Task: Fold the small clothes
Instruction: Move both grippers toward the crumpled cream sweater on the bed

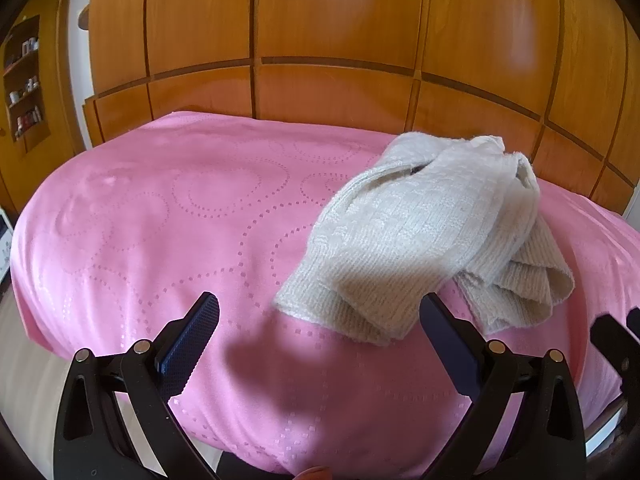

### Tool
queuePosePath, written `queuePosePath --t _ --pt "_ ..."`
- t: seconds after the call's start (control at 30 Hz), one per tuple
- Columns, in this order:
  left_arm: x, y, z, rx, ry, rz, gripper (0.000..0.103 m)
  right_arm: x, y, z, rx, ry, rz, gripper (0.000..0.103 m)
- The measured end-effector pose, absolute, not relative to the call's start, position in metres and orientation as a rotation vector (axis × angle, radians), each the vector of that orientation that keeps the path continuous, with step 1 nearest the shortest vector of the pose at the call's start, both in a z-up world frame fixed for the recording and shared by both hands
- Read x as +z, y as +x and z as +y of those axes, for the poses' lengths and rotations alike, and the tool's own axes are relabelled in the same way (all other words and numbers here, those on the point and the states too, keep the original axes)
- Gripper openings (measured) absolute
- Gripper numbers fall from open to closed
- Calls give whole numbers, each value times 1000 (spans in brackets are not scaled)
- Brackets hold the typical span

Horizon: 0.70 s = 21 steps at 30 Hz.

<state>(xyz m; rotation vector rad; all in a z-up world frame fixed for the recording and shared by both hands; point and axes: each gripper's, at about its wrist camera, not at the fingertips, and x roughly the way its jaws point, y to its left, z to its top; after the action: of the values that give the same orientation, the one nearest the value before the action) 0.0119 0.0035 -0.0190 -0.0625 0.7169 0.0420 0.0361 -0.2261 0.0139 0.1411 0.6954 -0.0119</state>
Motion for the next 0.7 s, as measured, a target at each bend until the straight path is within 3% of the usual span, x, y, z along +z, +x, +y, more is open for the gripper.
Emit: queuePosePath --t 0.7 --pt "-33 24 19 39 -96 779 99 31 72 -235 80 147 674 100"
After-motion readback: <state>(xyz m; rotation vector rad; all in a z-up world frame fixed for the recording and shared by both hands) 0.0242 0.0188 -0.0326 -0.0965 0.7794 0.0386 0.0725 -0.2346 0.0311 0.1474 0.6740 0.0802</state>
